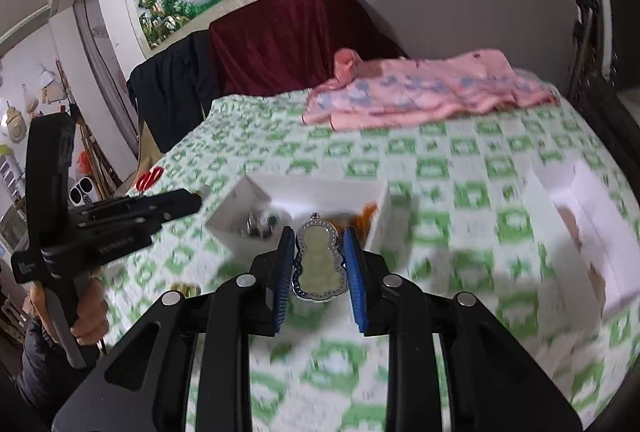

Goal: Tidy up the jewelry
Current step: 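Lift both pendants and carry them over the white box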

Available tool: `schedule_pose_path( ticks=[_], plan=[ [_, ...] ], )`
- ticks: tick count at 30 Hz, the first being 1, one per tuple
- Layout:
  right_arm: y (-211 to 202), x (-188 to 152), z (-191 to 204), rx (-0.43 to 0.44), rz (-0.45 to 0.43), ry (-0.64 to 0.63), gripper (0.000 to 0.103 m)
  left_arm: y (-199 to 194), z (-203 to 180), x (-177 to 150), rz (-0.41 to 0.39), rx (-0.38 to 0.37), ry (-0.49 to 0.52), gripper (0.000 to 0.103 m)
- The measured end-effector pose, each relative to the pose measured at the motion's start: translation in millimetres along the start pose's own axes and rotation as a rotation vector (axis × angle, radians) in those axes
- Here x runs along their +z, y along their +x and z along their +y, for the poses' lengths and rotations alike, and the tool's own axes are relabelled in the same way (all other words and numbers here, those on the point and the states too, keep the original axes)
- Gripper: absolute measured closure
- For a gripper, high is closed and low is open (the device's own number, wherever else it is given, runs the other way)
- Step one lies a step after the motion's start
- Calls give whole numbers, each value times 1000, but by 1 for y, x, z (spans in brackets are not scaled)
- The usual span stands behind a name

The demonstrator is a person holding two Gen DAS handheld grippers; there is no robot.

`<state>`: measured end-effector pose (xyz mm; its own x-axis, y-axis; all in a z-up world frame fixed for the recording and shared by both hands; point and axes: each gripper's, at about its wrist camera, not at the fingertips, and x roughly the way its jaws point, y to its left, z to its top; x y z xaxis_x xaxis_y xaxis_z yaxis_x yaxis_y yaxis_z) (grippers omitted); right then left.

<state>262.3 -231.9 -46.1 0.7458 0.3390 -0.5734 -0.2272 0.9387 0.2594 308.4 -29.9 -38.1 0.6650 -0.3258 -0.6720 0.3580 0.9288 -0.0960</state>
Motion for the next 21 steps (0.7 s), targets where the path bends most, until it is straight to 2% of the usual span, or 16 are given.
schedule_pose_path(
  ticks=[5, 13, 21],
  plan=[
    [23, 19, 6, 2, 12, -9, 79, 18, 2, 15, 18, -5, -4, 79],
    [54, 27, -3, 10, 40, 26, 79, 43, 9, 23, 46, -6, -24, 79],
    [29, 26, -10, 18, -15, 68, 79, 19, 9, 25, -9, 20, -33, 79]
  ],
)
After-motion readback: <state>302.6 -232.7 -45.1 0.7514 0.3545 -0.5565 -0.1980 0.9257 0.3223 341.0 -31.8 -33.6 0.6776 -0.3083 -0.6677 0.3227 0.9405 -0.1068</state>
